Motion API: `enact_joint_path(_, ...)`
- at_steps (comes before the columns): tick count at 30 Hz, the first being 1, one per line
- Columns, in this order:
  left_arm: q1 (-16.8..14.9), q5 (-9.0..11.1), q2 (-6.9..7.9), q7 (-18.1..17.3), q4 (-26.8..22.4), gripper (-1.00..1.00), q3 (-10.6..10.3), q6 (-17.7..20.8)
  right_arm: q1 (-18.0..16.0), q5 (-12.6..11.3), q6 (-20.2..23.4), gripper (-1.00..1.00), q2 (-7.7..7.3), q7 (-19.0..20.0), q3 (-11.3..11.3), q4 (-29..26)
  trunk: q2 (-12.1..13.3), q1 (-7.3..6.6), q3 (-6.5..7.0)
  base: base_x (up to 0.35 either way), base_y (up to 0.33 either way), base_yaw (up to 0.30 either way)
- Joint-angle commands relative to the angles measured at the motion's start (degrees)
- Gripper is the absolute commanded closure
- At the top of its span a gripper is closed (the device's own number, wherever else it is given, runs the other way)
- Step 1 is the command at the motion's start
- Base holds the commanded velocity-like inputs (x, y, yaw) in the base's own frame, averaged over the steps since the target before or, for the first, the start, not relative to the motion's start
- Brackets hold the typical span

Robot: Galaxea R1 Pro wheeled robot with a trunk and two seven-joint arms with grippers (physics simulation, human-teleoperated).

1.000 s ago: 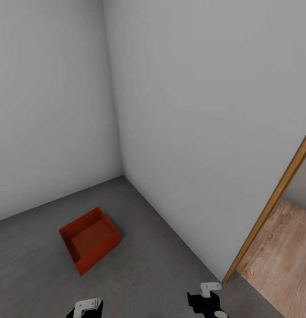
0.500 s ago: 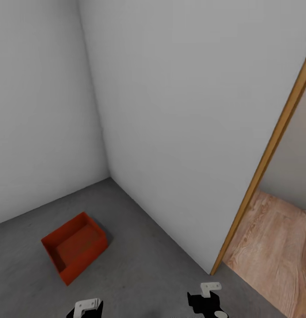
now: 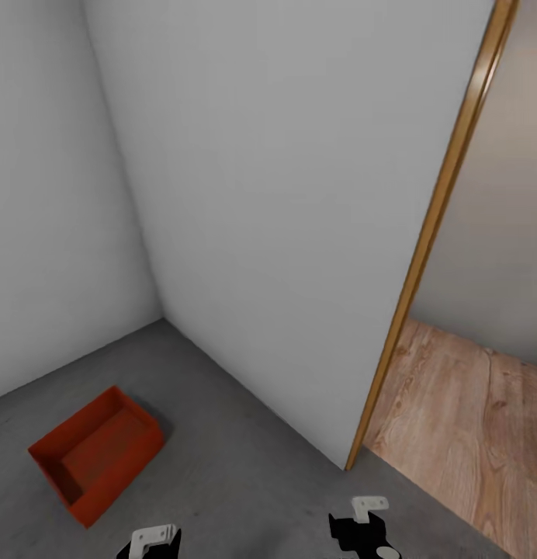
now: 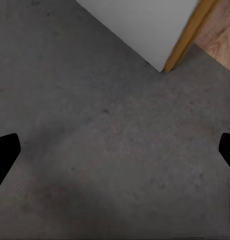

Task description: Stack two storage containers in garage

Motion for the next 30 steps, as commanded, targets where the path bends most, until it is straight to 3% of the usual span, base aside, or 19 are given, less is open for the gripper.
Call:
enact_joint_path(1,-0.03,-0.27,-0.06,-0.46,0.00,-1.00,0.49,-0.14,-0.06,-0.01,-0.14,-1.00,0.01,-0.28,0.31,0.08,-0.03,0.00,-0.06,0.000,0.000,-0.265)
enact_joint_path(20,-0.03,-0.31,-0.06,-0.46,0.05,-1.00,0.42,-0.14,-0.06,-0.02,-0.07,-1.00,0.01,-0.28,0.27,0.08,-0.03,0.00,-0.06,0.000,0.000,-0.264)
enact_joint_path(30,-0.03,-0.31,-0.06,-0.46,0.05,-1.00,0.33,-0.14,-0.06,-0.01,-0.08,-1.00,0.01,-0.28,0.32,0.08,-0.03,0.00,-0.06,0.000,0.000,-0.054)
